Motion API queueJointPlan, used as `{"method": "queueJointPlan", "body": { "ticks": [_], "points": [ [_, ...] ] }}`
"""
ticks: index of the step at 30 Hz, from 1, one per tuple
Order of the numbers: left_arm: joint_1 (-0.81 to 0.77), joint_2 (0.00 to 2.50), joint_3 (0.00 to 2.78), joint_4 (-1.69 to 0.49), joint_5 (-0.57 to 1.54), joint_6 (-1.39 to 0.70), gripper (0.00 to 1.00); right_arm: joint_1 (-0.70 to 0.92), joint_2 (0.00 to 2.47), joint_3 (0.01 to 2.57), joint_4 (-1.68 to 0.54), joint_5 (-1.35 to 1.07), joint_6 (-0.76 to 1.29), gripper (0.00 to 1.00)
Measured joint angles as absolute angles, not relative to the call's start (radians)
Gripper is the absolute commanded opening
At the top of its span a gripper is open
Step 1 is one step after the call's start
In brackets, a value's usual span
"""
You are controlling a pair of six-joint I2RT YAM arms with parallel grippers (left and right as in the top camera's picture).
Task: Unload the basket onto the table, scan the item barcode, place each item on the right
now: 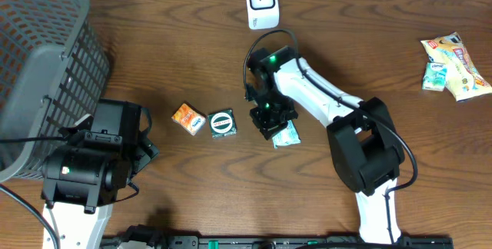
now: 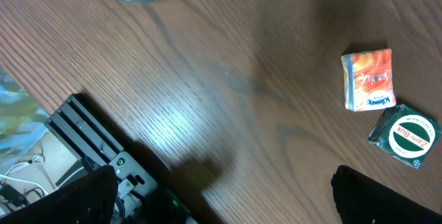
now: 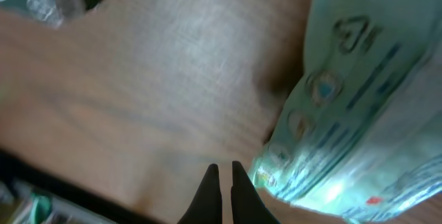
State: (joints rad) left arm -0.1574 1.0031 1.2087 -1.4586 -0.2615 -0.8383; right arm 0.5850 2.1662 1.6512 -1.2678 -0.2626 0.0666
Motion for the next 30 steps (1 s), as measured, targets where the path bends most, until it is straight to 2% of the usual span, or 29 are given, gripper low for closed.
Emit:
{"method": "queueJointPlan", "body": {
  "ticks": [8,20,24,30],
  "points": [
    [-0.157,1.003,1.209,-1.459,-0.262,-0.838,0.98,0.595,2.166,1.565,-1.224,-0.108,0.21,0.01],
    [-0.157,1.003,1.209,-1.459,-0.261,-0.838,0.97,0.495,2.167,1.602,-1.372,0.224,0.444,0.01],
    [-0.157,1.003,1.209,-1.459,-0.261,-0.838,0.98,0.433,2.167,1.673,-1.388,0.204,0.458,0.01],
    [-0.157,1.003,1.209,-1.459,-0.262,-0.838,0.98,0.413,2.166,1.7,-1.423,-0.01,0.312,0.05]
  ]
}}
